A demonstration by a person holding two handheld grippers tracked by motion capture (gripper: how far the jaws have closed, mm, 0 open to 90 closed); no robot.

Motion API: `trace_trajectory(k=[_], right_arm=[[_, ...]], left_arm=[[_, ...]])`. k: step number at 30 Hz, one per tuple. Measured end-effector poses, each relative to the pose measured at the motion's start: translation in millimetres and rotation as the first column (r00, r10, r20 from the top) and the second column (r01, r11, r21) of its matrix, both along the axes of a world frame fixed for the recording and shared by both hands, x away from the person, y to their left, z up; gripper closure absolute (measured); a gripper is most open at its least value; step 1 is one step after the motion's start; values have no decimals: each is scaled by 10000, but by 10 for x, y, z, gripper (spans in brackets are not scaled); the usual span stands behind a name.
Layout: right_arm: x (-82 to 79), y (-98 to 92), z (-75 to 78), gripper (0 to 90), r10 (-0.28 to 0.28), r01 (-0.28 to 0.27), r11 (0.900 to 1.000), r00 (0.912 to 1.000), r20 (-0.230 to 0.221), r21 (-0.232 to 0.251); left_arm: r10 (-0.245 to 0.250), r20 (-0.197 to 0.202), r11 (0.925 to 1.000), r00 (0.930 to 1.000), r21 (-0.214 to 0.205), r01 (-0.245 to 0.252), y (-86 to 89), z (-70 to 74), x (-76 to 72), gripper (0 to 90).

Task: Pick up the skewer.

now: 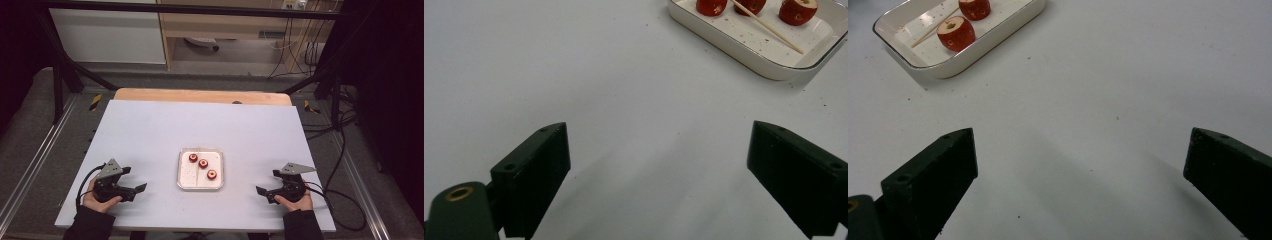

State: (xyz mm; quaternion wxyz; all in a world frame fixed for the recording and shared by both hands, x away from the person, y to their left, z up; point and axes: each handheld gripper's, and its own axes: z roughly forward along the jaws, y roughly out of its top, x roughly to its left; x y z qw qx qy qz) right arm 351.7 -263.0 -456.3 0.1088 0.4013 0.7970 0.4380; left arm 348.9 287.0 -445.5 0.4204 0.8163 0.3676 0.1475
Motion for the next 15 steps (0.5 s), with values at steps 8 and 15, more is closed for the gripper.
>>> trace_trajectory(k=[8,15], right_arm=[[-3,-9,11,13,-14,13,10000,10000,54,7],[-7,-11,17,13,-41,41,10000,10000,62,8]], left_arm=[[-108,-33,9998,9999,164,109,-73,-2,-4,104],[-209,-86,9995,9997,221,211,-157,1,-6,108]])
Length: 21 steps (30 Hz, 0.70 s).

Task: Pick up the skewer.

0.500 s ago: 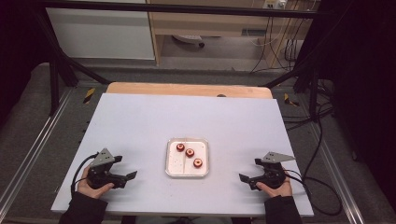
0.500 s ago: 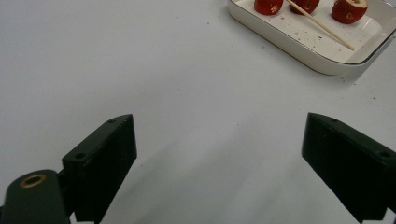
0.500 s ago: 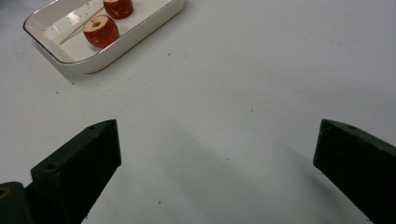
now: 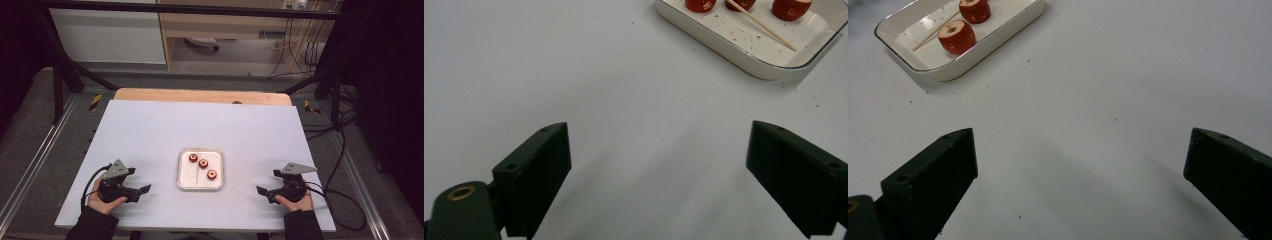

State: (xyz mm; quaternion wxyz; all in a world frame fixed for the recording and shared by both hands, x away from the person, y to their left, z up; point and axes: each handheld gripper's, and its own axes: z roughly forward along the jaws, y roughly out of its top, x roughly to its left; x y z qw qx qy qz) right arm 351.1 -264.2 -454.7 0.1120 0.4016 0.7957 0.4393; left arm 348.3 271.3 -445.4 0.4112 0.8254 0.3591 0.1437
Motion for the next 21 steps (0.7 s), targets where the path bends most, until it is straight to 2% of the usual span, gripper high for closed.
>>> trace_trajectory(k=[11,21], right_arm=[[4,6,-8,13,-9,9,10000,10000,7,-40],[2,6,-4,14,-47,47,10000,10000,-20,13]], left_arm=[[-171,-179,9996,9997,-233,166,-129,31,-5,134],[-359,-179,9993,9992,-97,357,-355,70,-22,240]])
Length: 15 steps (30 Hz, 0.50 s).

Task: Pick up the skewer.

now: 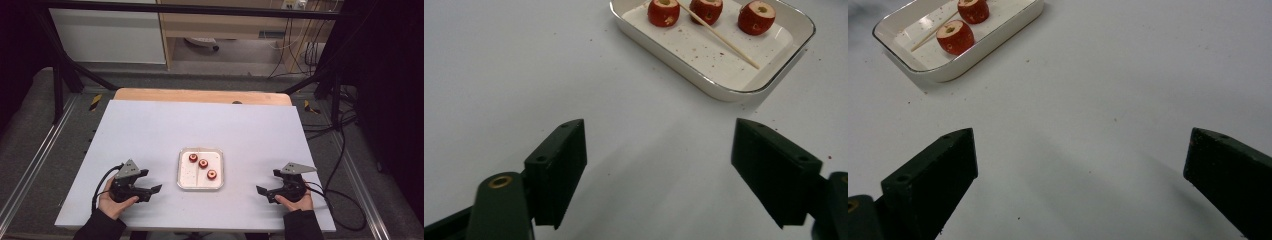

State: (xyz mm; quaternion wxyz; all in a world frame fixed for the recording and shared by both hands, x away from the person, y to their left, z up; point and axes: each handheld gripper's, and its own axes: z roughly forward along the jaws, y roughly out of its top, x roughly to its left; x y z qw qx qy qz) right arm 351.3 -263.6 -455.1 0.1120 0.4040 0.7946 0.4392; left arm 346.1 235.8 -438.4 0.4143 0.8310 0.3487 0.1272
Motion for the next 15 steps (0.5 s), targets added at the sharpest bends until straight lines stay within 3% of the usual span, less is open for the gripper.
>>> trace_trajectory(k=[15], right_arm=[[1,-9,10,15,-13,13,10000,10000,50,45]], left_arm=[[-422,17,9991,9991,103,422,-480,159,28,604]])
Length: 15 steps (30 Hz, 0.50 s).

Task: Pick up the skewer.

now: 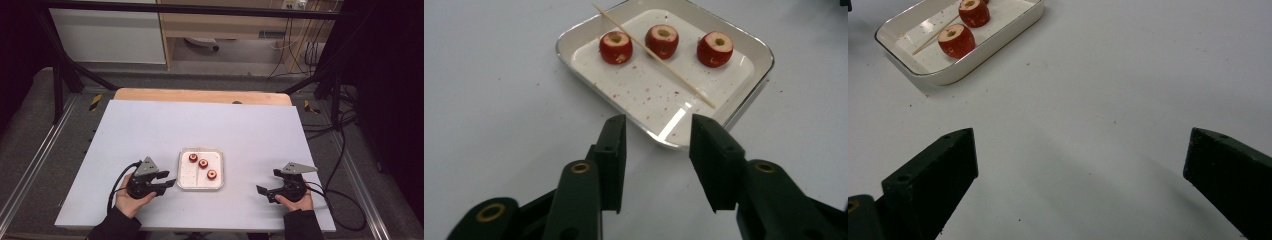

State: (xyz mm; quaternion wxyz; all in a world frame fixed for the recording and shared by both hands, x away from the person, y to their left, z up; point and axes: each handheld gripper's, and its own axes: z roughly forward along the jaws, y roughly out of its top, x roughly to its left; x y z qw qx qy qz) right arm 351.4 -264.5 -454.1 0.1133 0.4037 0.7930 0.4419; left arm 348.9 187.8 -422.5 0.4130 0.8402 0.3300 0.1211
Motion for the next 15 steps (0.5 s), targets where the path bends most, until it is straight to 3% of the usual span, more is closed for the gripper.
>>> trace_trajectory(k=[5,15], right_arm=[[3,0,-2,15,16,-16,10000,10000,11,-18],[3,6,-6,16,22,-22,10000,10000,-32,-20]], left_arm=[[-226,-63,9997,9997,87,226,-241,33,46,683],[-335,-289,9994,9990,37,336,-522,-22,140,803]])
